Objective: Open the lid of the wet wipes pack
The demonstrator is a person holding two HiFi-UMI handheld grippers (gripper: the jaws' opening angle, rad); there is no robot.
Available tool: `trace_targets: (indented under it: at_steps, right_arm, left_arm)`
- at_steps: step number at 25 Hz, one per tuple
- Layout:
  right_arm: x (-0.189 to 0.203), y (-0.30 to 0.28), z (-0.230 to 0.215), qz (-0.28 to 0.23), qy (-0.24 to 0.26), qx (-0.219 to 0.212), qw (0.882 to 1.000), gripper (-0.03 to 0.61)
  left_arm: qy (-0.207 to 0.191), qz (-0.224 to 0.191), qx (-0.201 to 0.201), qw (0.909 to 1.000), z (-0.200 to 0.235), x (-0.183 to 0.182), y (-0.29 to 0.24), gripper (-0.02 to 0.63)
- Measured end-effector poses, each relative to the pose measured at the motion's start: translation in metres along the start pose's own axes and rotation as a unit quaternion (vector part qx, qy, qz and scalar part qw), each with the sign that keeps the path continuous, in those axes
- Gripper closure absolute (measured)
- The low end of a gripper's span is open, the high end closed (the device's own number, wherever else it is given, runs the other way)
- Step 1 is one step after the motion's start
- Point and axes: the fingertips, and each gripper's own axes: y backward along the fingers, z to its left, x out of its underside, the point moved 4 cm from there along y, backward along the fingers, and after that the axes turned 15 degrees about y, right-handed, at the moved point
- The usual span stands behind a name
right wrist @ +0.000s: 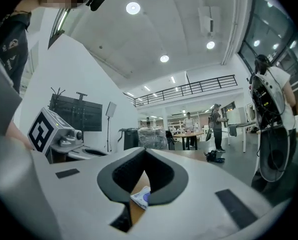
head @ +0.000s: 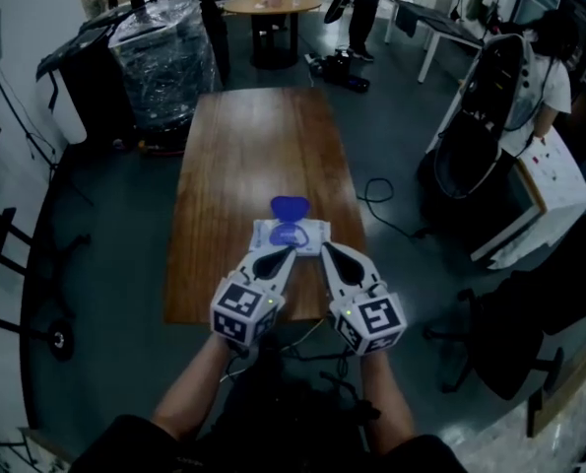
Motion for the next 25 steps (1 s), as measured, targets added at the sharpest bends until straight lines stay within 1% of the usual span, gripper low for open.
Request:
trace_targets:
  at_steps: [3, 6, 11, 19, 25]
  right_arm:
    - [-0.011, 0.023, 0.01, -0.01, 0.001, -0.012, 1.0, 0.569]
    - [-0.019, 0.043, 0.019, -0.021, 0.003, -0.022, 1.0, 0.569]
    - [-0.026, 0.075, 0.03, -0.035, -0.008, -0.03, 0.999, 0.569]
    - [-0.029, 0.105, 0.038, -0.045, -0.012, -0.037, 0.998, 0.569]
    - [-0.034, 0.115, 0.041, -0.059, -0.026, -0.044, 0.997, 0.569]
  left_arm:
    - [0.006, -0.014, -0.002, 0.9999, -0.023, 0.003, 0.017, 0.607]
    - [0.003, -0.025, -0.002, 0.9997, -0.044, 0.005, 0.033, 0.607]
    - [-0.005, -0.031, -0.002, 0.9995, -0.075, 0.012, 0.051, 0.607]
    - [-0.007, -0.036, -0.002, 0.9993, -0.1, 0.021, 0.065, 0.607]
    - [-0.017, -0.036, -0.001, 0.9992, -0.11, 0.022, 0.073, 0.607]
